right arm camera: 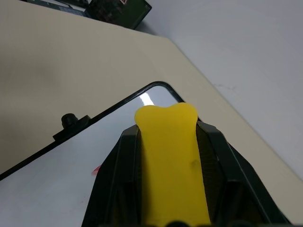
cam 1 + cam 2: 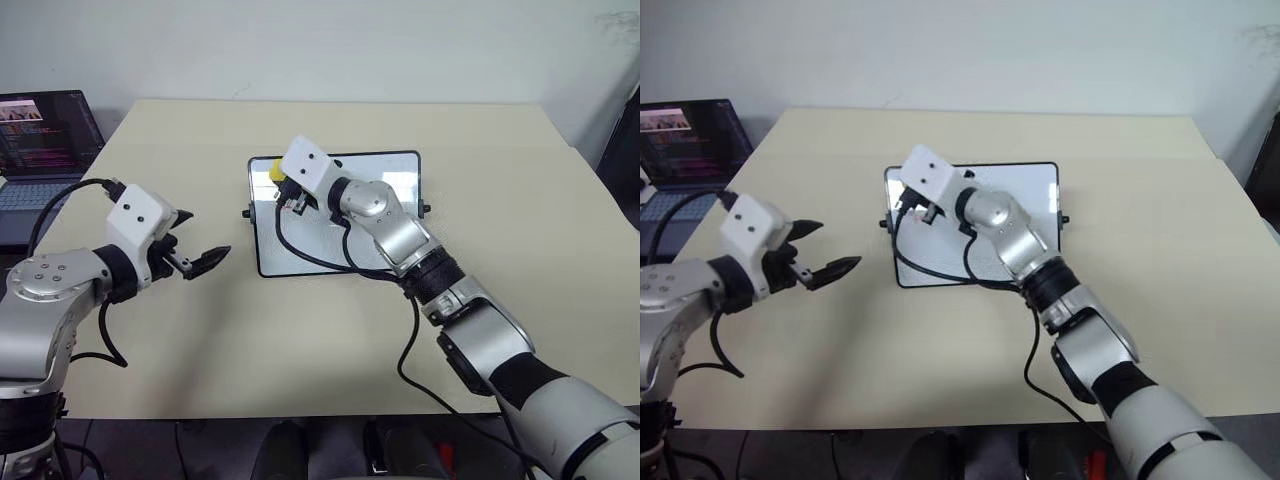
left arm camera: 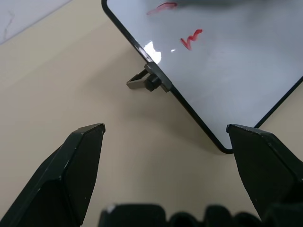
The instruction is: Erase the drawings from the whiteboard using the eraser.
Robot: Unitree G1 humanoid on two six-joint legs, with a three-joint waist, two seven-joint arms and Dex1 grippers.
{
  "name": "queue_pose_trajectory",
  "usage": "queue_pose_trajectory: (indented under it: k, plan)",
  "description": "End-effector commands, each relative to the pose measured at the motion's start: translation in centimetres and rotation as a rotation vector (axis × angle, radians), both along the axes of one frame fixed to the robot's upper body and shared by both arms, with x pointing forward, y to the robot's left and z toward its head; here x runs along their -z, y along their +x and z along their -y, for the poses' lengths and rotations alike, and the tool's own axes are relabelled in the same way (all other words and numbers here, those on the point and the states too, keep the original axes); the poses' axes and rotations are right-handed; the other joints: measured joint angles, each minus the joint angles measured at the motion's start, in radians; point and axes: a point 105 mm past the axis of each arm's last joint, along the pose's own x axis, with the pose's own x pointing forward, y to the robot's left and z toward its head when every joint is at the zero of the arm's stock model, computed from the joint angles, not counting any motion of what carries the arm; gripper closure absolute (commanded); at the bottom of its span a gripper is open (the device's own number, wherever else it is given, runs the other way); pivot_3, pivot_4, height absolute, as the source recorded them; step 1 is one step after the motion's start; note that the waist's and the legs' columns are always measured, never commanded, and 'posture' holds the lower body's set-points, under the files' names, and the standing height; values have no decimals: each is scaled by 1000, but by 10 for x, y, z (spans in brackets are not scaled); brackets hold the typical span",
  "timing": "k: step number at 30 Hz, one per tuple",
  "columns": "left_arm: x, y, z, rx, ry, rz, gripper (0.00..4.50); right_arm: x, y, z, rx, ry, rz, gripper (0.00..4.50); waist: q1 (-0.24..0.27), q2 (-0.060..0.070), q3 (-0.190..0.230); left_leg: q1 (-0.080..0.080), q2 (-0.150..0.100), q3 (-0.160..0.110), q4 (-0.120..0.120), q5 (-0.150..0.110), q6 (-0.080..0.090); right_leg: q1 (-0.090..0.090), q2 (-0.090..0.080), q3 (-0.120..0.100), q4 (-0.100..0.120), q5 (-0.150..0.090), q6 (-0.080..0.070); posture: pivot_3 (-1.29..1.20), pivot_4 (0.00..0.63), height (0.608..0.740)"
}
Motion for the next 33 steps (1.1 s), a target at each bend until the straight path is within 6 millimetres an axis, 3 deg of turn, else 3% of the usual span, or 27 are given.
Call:
queue_pose_trajectory:
  k: [1,6,15,17,21,23,28,33]
  plan:
    - [-13,1,6,27,20,51,0,-24,2,-5,-22,54,22,3267,0,0,0,0,0,0,0,0,0,0,0,0,0,0,0,0,150,740]
    - [-14,2,8,32,18,55,0,-20,10,-7,13,43,18,3267,-1,0,0,0,0,0,0,0,0,0,0,0,0,0,0,0,150,740]
    - [-14,1,9,32,17,55,0,22,6,-10,-40,-115,-54,3267,-1,0,0,0,0,0,0,0,0,-1,0,0,1,0,-1,0,150,740]
    - [-14,2,9,32,16,56,0,18,7,-9,-37,-105,-38,3267,-1,0,0,0,0,0,0,0,0,-1,0,0,2,0,-1,0,150,740]
    - [-13,2,11,43,13,51,0,-14,14,-5,36,-10,77,3267,-1,0,0,0,0,0,0,0,0,-1,0,0,2,0,-1,0,150,740]
    - [-13,2,12,44,11,54,0,-15,16,-3,44,-12,77,3268,-1,0,0,0,0,0,0,0,0,-1,0,0,2,0,-1,0,150,740]
    - [-13,2,13,49,8,55,0,31,8,-4,-37,-150,-62,3270,-2,0,0,0,0,0,0,0,0,-1,0,0,1,0,-1,0,150,740]
    - [-12,1,15,58,9,48,0,51,-3,-5,-105,-227,-116,3270,-1,0,0,1,0,0,0,0,0,0,0,0,2,0,-1,0,150,740]
